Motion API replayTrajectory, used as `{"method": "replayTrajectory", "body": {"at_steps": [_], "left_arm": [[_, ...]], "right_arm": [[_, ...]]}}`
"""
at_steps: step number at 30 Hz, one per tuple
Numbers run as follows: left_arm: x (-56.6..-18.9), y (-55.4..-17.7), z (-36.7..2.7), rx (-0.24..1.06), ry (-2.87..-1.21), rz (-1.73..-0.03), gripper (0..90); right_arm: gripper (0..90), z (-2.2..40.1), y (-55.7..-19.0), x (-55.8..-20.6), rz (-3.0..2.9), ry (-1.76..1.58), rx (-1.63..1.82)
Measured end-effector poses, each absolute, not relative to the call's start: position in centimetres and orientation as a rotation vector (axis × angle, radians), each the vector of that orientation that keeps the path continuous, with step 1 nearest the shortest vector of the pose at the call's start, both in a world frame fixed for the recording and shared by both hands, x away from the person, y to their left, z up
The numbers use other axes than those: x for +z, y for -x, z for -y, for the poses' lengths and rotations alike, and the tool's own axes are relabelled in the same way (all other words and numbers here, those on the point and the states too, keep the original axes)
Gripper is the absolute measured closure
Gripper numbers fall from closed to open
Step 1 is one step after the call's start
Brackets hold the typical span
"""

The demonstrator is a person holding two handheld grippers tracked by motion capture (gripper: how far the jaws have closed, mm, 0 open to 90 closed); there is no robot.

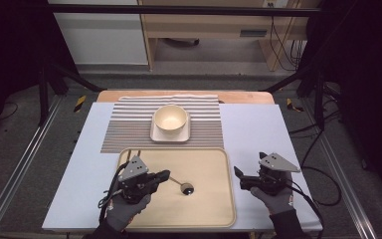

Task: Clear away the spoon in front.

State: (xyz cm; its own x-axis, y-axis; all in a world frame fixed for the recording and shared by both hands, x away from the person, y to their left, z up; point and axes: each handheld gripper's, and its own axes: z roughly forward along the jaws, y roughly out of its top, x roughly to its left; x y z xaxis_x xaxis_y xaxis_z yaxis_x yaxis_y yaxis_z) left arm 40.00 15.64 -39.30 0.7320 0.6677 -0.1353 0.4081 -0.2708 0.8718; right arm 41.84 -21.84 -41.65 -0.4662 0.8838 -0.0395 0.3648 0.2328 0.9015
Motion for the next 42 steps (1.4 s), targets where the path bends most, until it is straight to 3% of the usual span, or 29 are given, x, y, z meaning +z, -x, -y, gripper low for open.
{"method": "replayTrajectory", "body": {"at_steps": [27, 42], "left_arm": [[-41.9, -42.4, -17.5, 0.428, -1.885, -0.941, 73.2], [-43.8, -44.0, -17.8, 0.443, -1.944, -1.031, 58.5]], "right_arm": [[3.5, 21.6, -41.9, -42.0, -1.963, -1.140, 1.180], [3.5, 21.5, -42.0, -42.1, -1.970, -1.142, 1.175]]}}
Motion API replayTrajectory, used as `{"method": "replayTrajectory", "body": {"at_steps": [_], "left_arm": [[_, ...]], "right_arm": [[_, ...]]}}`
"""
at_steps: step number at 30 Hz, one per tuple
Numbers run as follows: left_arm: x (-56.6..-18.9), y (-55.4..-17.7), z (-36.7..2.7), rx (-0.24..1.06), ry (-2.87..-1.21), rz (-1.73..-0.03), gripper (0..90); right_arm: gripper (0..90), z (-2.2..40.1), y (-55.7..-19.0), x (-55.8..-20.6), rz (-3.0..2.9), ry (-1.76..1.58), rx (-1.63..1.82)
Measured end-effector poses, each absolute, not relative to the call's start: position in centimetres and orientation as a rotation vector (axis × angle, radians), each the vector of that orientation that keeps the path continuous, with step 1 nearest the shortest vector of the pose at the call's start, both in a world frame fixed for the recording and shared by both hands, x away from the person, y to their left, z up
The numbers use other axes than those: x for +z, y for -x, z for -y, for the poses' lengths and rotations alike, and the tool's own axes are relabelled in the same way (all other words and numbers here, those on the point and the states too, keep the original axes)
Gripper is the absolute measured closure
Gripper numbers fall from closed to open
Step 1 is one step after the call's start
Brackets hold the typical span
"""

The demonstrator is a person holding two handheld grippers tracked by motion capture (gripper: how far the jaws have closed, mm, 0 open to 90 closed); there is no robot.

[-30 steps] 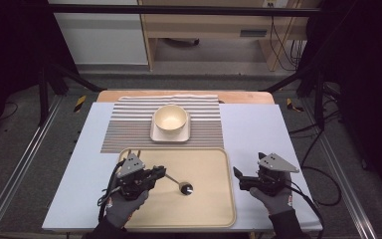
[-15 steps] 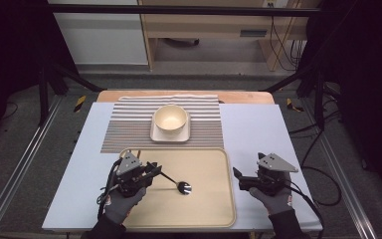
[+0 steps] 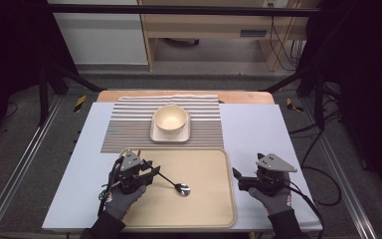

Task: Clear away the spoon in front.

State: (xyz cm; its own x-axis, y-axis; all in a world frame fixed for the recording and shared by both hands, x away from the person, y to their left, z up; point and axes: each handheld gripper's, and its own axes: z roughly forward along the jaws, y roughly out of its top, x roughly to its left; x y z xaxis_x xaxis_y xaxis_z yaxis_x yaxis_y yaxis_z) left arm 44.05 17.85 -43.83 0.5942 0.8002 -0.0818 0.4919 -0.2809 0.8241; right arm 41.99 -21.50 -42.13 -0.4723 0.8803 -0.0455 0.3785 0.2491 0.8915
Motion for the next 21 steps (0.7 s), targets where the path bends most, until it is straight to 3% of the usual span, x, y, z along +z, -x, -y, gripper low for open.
{"method": "replayTrajectory", "body": {"at_steps": [12, 21], "left_arm": [[-45.5, -45.2, -17.1, 0.433, -2.020, -1.056, 48.7], [-46.6, -45.8, -16.4, 0.415, -2.115, -1.062, 46.4]], "right_arm": [[3.5, 21.4, -42.1, -42.3, -1.978, -1.139, 1.178], [3.5, 21.4, -42.1, -42.2, -1.975, -1.142, 1.179]]}}
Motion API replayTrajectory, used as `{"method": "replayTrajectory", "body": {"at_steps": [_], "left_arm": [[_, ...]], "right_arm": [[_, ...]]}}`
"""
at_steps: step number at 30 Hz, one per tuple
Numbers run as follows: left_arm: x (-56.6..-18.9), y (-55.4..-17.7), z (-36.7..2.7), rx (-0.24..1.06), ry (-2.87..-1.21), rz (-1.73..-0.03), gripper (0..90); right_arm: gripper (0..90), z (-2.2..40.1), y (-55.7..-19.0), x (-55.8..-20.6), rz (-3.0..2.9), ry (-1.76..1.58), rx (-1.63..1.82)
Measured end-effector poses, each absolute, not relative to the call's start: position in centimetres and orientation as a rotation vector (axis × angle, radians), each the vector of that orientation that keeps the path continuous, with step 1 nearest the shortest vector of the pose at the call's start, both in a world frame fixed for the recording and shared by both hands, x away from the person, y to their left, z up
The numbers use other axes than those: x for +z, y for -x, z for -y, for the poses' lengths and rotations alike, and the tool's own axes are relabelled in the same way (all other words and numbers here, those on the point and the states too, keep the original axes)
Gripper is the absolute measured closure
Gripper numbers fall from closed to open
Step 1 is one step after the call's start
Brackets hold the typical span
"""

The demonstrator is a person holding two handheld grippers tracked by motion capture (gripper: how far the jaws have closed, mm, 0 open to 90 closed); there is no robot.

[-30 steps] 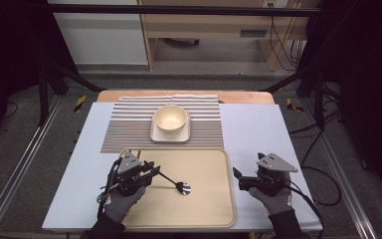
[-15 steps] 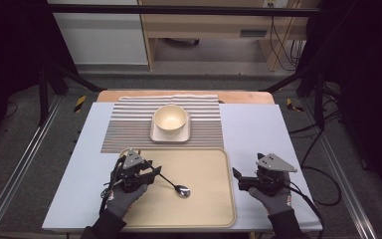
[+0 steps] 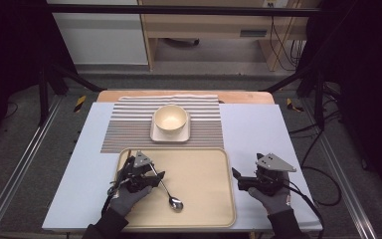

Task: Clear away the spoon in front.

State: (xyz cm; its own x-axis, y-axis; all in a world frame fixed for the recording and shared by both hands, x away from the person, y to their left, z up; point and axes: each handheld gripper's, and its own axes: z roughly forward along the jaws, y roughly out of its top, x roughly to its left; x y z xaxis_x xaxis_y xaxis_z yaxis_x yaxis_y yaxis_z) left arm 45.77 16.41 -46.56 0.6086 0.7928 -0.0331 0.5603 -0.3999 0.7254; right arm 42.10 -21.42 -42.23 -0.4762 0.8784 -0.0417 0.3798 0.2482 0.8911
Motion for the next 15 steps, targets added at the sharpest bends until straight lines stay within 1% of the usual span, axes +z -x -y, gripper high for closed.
{"method": "replayTrajectory", "body": {"at_steps": [3, 8, 11, 12, 15], "left_arm": [[-46.9, -45.9, -16.1, 0.413, -2.164, -1.050, 47.3], [-47.1, -45.8, -16.0, 0.411, -2.179, -1.054, 48.1], [-46.9, -45.7, -16.3, 0.407, -2.167, -1.054, 49.3], [-46.5, -45.5, -16.5, 0.391, -2.136, -1.052, 49.5], [-45.8, -45.3, -16.8, 0.402, -2.108, -1.051, 50.3]], "right_arm": [[3.5, 21.4, -42.1, -42.3, -1.976, -1.142, 1.179], [3.5, 21.4, -42.1, -42.2, -1.975, -1.142, 1.177], [3.5, 21.4, -42.1, -42.2, -1.975, -1.142, 1.176], [3.5, 21.5, -42.1, -42.2, -1.974, -1.141, 1.176], [3.5, 21.5, -42.1, -42.2, -1.972, -1.142, 1.176]]}}
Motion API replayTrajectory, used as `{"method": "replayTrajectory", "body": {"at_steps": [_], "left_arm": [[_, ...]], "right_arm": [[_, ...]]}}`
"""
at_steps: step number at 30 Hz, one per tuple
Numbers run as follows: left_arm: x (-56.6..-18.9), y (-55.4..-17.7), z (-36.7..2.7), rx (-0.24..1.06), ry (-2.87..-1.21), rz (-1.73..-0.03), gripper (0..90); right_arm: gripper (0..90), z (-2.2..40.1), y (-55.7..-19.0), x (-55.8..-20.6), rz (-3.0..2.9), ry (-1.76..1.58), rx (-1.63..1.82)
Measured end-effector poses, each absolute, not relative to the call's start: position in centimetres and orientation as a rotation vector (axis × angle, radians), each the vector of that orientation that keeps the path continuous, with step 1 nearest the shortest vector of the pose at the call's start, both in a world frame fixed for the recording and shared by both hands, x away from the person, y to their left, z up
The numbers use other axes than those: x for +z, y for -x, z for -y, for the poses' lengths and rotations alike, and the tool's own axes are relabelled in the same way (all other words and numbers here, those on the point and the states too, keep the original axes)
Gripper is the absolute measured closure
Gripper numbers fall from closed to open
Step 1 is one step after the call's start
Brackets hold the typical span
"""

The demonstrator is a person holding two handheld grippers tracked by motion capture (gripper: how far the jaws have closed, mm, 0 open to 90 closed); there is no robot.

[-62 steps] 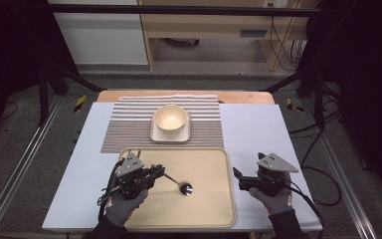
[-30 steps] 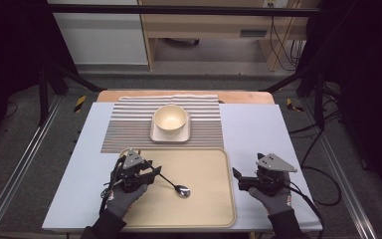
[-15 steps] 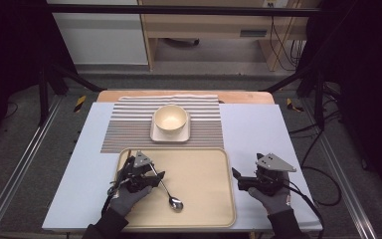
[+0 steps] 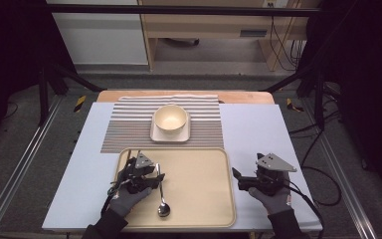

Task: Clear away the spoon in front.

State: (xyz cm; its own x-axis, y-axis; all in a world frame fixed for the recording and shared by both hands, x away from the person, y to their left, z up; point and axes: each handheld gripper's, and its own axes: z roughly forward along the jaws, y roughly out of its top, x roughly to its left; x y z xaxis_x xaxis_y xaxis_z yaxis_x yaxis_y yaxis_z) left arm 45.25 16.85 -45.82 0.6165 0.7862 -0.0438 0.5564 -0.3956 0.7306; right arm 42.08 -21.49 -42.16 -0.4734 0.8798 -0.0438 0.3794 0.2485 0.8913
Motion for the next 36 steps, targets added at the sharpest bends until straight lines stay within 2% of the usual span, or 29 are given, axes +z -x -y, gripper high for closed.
{"method": "replayTrajectory", "body": {"at_steps": [4, 5, 6, 9, 13, 23, 36], "left_arm": [[-44.3, -44.4, -17.4, 0.395, -2.050, -1.019, 61.2], [-44.0, -44.1, -17.4, 0.389, -2.044, -1.007, 61.2], [-43.9, -43.8, -17.3, 0.389, -2.041, -0.995, 65.8], [-44.3, -43.0, -16.4, 0.350, -2.083, -0.957, 79.6], [-45.2, -42.3, -15.2, 0.322, -2.147, -0.924, 88.4], [-46.8, -41.6, -14.1, 0.261, -2.254, -0.894, 89.3], [-46.7, -40.3, -15.3, 0.276, -2.299, -0.855, 89.4]], "right_arm": [[3.5, 21.6, -42.0, -42.0, -1.967, -1.141, 1.180], [3.5, 21.6, -42.0, -42.0, -1.964, -1.142, 1.183], [3.5, 21.6, -42.0, -42.0, -1.963, -1.142, 1.182], [3.5, 21.6, -42.0, -42.0, -1.964, -1.143, 1.178], [3.5, 21.6, -41.9, -42.0, -1.964, -1.142, 1.176], [3.5, 21.5, -41.9, -42.1, -1.967, -1.138, 1.167], [3.5, 21.5, -41.9, -42.1, -1.968, -1.140, 1.165]]}}
